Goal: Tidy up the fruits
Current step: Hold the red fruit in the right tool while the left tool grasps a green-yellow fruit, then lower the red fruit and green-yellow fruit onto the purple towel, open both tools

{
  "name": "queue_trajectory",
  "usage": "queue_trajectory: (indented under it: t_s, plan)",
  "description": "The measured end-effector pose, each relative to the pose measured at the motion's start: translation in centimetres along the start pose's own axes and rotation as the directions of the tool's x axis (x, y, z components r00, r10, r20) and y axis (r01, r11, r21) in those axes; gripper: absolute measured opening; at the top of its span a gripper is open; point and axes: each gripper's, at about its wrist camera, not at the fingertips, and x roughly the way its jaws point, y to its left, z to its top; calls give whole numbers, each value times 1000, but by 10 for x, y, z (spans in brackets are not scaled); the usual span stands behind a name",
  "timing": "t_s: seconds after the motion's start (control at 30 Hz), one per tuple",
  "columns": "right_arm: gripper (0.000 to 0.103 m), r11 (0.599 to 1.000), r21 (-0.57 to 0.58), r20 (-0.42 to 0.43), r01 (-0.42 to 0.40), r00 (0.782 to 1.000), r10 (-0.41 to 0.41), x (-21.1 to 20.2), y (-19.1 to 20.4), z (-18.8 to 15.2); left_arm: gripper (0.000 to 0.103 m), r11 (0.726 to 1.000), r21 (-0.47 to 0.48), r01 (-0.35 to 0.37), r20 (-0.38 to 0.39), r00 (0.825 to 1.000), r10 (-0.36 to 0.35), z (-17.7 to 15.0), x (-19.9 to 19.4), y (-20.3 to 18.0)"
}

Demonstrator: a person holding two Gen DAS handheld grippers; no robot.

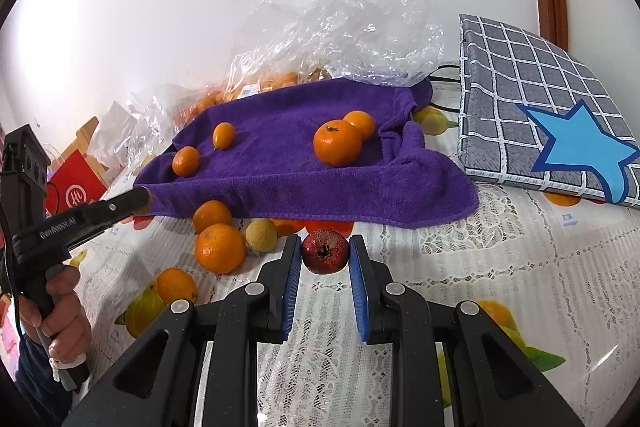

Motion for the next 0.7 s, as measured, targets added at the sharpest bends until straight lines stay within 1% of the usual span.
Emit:
queue_trajectory:
  t_s: [0.07, 0.13, 0.33, 0.43, 0.53, 0.6, 0.67, 0.7]
  plan:
    - [24, 1000, 6, -3, -4, 1000, 4, 0, -1, 3, 26, 999, -37, 2, 12, 1000, -2, 5, -3, 8]
    - [24, 1000, 8, 2, -14, 1000, 14, -2, -2, 8, 26, 999, -53, -7, 26, 1000, 9, 10, -6, 13]
    - [24, 999, -46, 72, 22, 997, -19, -12, -3, 48, 26, 996, -38, -80, 85, 993, 83, 34, -12, 21]
    - [24, 997, -65, 92, 50, 995, -44, -7, -7, 73, 26, 996, -31, -89, 78, 993, 91, 52, -5, 26]
    - [24, 997, -62, 88, 51, 995, -46, 4, -13, 92, 26, 993, 13, -119, 69, 991, 118, 64, 4, 26]
    - [24, 996, -63, 79, 56, 996, -51, 14, -16, 97, 26, 991, 31, -131, 69, 989, 129, 65, 13, 29]
    - [24, 996, -68, 57, 59, 997, -55, 29, -17, 95, 26, 993, 18, -115, 67, 991, 114, 62, 18, 34]
    - [24, 996, -67, 47, 54, 998, -51, 36, -18, 92, 26, 994, 4, -112, 53, 992, 111, 60, 22, 38]
